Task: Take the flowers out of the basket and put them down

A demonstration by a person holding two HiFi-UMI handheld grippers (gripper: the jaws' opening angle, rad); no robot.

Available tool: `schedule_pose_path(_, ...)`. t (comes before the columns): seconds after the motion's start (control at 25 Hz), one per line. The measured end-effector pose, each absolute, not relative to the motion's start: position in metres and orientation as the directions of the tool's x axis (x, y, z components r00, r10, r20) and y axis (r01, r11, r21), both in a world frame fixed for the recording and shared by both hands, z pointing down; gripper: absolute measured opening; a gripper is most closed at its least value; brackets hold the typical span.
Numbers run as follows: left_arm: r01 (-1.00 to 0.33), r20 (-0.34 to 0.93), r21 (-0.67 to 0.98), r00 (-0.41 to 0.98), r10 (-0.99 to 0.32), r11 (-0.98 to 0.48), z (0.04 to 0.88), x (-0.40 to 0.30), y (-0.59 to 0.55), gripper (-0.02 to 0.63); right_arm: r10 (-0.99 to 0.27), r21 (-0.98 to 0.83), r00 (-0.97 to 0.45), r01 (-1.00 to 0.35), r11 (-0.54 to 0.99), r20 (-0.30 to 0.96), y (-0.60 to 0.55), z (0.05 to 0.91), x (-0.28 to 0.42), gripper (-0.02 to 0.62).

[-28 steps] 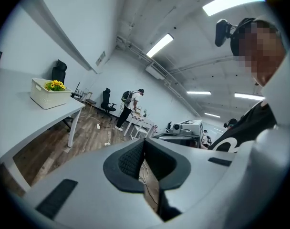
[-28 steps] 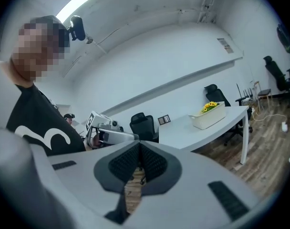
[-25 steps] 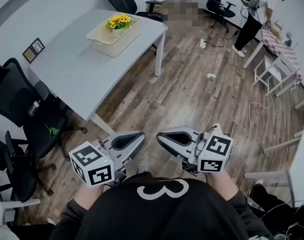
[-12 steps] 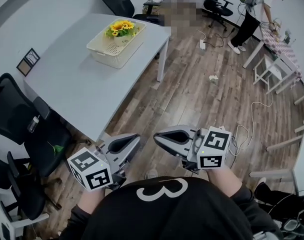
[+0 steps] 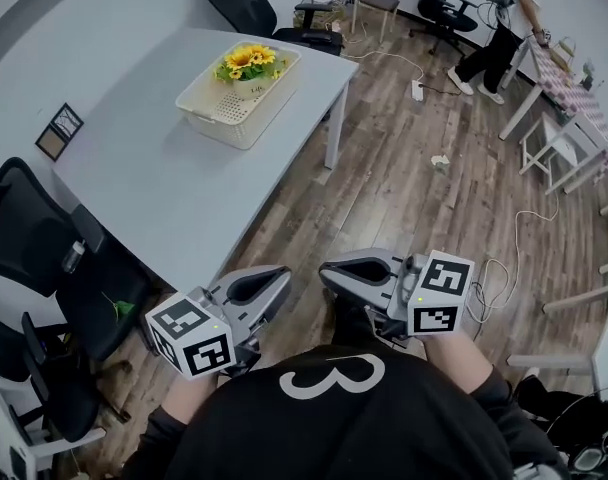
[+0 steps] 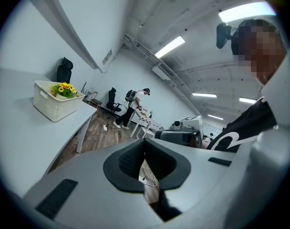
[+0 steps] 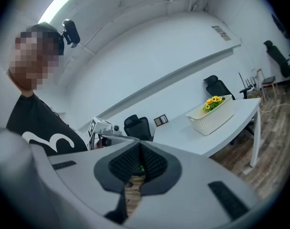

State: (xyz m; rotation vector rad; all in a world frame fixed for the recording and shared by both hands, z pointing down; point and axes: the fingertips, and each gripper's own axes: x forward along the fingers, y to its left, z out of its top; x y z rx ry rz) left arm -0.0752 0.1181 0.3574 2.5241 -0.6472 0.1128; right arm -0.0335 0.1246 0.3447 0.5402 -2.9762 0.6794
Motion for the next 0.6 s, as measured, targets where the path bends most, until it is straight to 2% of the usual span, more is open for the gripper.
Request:
schedule_pose_path(0.16, -0.517, 0.222, 0.389, 0.856, -0.467, -0.762, 0.35, -0.063, 0.079, 0.012, -0.316, -0.436, -0.946, -0.318, 0.842, 0.079, 0.078, 0.344, -0.014, 0.008)
schedule_pose_path(0.6, -0.623, 0.223, 0.382, 0.779, -0.586, -0.683, 0.333, -0.008, -0.085, 0.012, -0.211, -0.348, -0.972, -0.232, 0.908, 0.099, -0.077, 0.331, 0.034, 0.008)
